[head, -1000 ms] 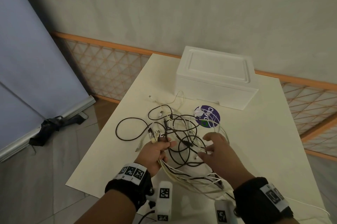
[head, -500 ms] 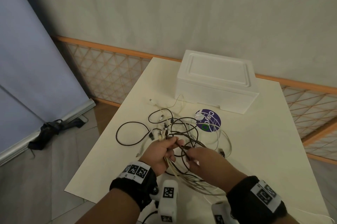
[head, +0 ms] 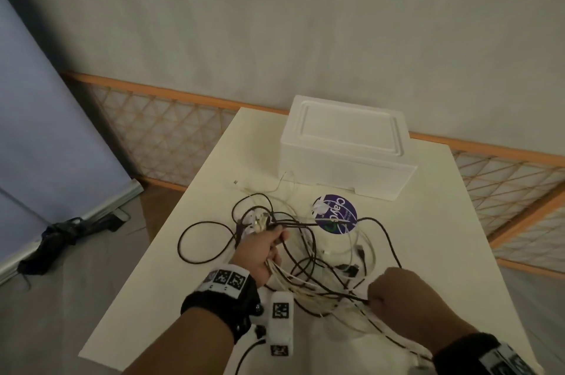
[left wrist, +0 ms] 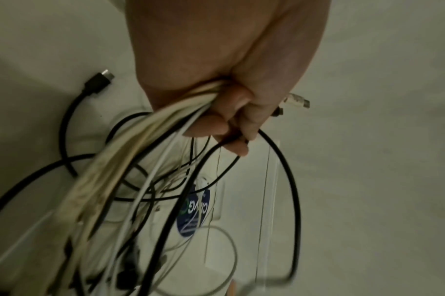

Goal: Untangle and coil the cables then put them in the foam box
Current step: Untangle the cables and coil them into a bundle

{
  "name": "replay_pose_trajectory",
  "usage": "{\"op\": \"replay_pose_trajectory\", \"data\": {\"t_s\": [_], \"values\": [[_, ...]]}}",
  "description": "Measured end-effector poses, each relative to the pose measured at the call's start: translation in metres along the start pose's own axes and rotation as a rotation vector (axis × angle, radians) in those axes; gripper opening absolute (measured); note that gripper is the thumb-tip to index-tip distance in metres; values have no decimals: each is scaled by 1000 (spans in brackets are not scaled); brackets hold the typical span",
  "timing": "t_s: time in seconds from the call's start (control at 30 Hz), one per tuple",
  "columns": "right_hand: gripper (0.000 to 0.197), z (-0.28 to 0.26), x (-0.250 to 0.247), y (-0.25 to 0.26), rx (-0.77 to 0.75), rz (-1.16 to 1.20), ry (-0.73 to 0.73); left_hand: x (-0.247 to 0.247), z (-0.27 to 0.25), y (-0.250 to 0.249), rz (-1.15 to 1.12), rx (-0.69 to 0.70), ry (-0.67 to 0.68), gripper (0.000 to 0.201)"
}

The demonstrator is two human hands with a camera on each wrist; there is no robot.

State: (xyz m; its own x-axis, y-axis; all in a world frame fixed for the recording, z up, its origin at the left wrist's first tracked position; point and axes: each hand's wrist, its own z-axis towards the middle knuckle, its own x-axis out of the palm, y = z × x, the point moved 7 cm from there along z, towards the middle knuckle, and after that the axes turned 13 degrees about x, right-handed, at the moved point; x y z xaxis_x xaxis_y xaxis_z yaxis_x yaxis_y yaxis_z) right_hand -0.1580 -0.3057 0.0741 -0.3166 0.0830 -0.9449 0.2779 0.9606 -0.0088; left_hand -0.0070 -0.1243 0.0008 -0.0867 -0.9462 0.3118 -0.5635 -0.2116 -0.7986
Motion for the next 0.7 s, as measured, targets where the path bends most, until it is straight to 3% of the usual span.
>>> {"op": "replay_pose_trajectory", "data": {"t_s": [0.07, 0.2, 0.27, 0.37, 0.5, 0.6, 0.7], "values": [[37, 3, -10, 6, 42, 167, -22, 10, -5, 7, 70, 12, -10, 14], [53, 16, -28, 57, -59, 527, -8, 34, -25, 22, 20, -5, 24, 14], [44, 29, -28, 74, -46, 605, -17, 41, -32, 25, -25, -3, 56, 18], [34, 41, -20, 73, 39, 597, -33, 35, -33, 16, -17, 21, 17, 18], [24, 39, -5, 64, 24, 554, 16, 21, -26, -1, -33, 43, -7, 15], [24, 38, -6, 69, -22, 624, 15, 31, -33, 3, -71, -3, 48, 15], [11, 40, -12, 83, -66, 597, 24, 44, -38, 14, -132, -36, 88, 18]]}}
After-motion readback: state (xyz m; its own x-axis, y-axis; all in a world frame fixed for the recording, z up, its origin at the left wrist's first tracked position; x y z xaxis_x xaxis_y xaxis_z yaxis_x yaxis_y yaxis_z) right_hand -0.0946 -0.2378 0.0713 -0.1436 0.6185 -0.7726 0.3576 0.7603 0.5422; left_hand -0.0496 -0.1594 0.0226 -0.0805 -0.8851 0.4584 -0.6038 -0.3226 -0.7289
